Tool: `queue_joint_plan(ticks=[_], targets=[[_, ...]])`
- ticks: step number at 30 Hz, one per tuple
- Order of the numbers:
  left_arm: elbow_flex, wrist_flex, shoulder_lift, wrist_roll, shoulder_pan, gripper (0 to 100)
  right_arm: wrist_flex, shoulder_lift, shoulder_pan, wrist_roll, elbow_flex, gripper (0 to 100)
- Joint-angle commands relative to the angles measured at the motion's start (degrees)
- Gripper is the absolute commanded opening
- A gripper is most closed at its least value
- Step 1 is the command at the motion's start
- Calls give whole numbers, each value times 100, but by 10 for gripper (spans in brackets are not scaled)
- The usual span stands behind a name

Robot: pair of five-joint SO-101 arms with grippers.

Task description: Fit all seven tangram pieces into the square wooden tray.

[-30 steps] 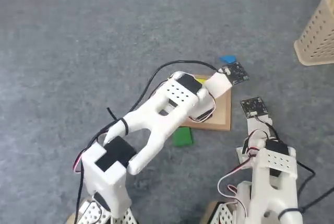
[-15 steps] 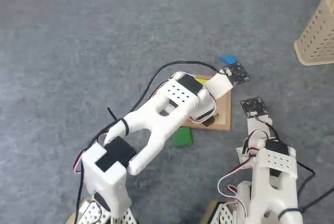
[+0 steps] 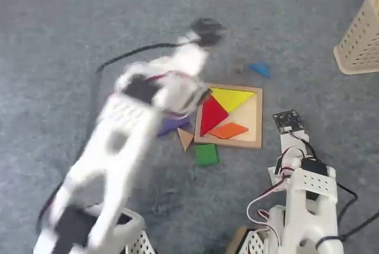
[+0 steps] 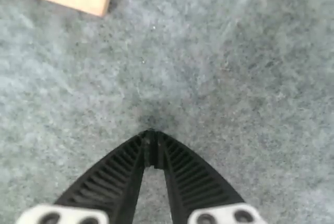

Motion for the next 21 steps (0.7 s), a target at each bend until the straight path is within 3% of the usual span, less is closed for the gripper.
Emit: queue_joint_plan(ticks=[1,8,16,21], targets=[[1824,-325,-2796,229,-738,225,-154,-163,57,-35,0,6],[5112,-1037,-5820,220,-2356,225,-154,-163,57,-53,0,6],[6941,-1002,-8580,246,-3569,226,-154,-163,57,-70,0,6],[7609,-1301,-8510,255,-3745,226,-154,-163,57,-79,0,6]])
